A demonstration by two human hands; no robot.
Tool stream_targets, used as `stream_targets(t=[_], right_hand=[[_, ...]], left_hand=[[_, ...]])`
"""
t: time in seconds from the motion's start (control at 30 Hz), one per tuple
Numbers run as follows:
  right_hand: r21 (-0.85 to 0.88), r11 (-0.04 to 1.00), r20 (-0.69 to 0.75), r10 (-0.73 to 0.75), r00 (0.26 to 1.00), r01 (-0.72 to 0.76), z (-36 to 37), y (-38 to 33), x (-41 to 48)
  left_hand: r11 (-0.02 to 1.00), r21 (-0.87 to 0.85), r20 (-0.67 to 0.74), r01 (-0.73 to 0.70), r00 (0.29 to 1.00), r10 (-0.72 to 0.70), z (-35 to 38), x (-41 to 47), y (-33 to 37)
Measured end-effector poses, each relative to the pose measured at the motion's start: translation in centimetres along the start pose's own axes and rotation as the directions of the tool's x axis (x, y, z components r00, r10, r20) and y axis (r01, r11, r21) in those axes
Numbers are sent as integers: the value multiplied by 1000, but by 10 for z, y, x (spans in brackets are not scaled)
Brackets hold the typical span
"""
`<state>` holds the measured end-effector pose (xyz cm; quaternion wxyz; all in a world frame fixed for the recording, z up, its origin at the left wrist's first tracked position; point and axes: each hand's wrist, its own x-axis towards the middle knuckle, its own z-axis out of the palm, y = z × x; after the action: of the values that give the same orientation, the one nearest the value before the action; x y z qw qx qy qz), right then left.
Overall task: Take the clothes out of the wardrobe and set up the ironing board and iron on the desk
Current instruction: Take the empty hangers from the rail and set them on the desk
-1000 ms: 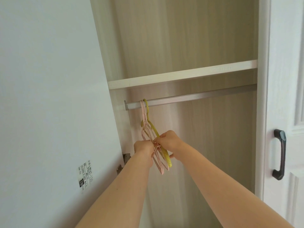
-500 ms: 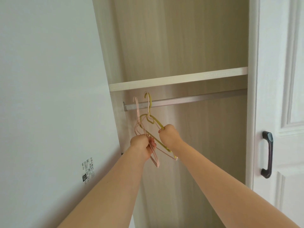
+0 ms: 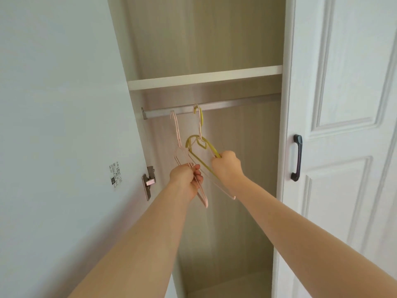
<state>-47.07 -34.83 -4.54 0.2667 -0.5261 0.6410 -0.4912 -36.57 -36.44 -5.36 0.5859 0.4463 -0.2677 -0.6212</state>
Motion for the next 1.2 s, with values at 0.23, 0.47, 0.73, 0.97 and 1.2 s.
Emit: stream_targets(t=[0.23,0.47,0.73,0.97,1.2], right_hand=[[-15,994,-21,106,994,-107,-21,36,-71],[-13,984,-43,178,983,-178,-31,75,-168],[-76,970,-108,221,969,-230,-31,106,-305],[-101,950,-215,268,939,-295,-20,122,-432],[-73,922,-226,355,907,-380,-13,138,-550]], left_hand=[[998,3,48,62,997,-62,-23,-61,-54],[987,36,96,154,983,-157,-68,-142,-109],[965,55,165,256,951,-261,-132,-244,-156],[938,104,265,331,900,-347,-208,-335,-182],[893,211,316,397,837,-446,-281,-407,-209]])
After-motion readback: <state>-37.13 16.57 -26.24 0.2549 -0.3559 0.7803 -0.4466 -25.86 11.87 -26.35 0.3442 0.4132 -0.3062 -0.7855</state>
